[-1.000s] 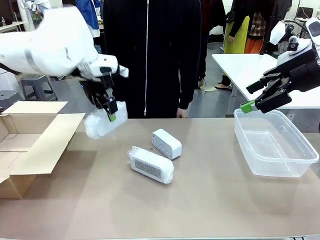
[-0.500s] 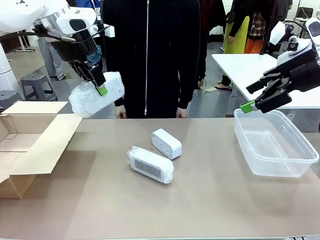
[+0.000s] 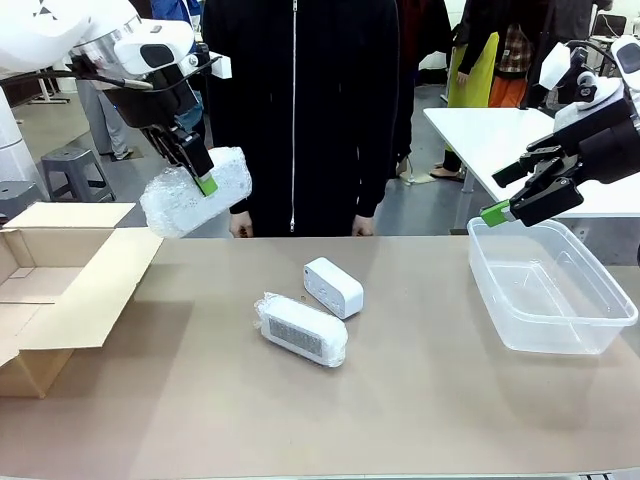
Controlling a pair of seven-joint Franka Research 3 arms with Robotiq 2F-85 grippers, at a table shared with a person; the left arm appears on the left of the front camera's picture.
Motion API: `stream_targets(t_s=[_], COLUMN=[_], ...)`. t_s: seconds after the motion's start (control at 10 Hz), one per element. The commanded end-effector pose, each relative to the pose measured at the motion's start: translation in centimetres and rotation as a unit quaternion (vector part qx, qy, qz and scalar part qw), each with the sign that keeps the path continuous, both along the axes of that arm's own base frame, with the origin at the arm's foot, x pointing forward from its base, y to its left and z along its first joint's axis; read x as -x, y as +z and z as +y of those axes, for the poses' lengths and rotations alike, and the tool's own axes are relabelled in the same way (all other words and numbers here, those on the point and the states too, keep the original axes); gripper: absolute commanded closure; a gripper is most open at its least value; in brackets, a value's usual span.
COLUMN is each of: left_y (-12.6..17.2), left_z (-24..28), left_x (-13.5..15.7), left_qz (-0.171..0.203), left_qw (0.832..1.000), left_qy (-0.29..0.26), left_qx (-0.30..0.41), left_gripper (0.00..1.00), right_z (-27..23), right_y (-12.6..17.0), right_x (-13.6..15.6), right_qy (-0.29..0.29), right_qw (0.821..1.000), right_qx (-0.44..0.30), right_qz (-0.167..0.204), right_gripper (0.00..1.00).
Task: Separate and place wrapped and unwrapped clocks.
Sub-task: Pick up the Digital clock indicated by the person, then if the picked Digital clock is wrapped, place it in the Package Box ; if not, place it in the Organizing box.
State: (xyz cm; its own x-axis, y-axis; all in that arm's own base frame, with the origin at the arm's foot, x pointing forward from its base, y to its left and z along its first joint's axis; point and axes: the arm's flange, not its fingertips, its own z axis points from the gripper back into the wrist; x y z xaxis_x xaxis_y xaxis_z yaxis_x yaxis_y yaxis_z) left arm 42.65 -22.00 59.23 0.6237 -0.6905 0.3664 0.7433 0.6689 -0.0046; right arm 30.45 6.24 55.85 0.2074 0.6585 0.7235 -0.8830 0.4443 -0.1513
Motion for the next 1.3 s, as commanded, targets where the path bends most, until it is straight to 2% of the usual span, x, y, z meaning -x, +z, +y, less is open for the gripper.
stream_targets(t_s=[0.0,1.2], left_y=[0.61,0.61], left_z=[0.13,0.13], left_x=[0.0,0.0], left_qz=[-0.002,-0.002], left_qw=[1.0,1.0], left_qy=[0.003,0.003], left_qx=[-0.001,-0.001], left_gripper=[0.65,0.65], right_z=[-0.01,-0.01], right_y=[-0.07,-0.07], right_x=[-0.06,-0.06], right_qy=[0.004,0.004], right_qw=[1.0,1.0], right_qx=[-0.005,-0.005], right_qz=[0.002,0.002], right_gripper=[0.0,0.0])
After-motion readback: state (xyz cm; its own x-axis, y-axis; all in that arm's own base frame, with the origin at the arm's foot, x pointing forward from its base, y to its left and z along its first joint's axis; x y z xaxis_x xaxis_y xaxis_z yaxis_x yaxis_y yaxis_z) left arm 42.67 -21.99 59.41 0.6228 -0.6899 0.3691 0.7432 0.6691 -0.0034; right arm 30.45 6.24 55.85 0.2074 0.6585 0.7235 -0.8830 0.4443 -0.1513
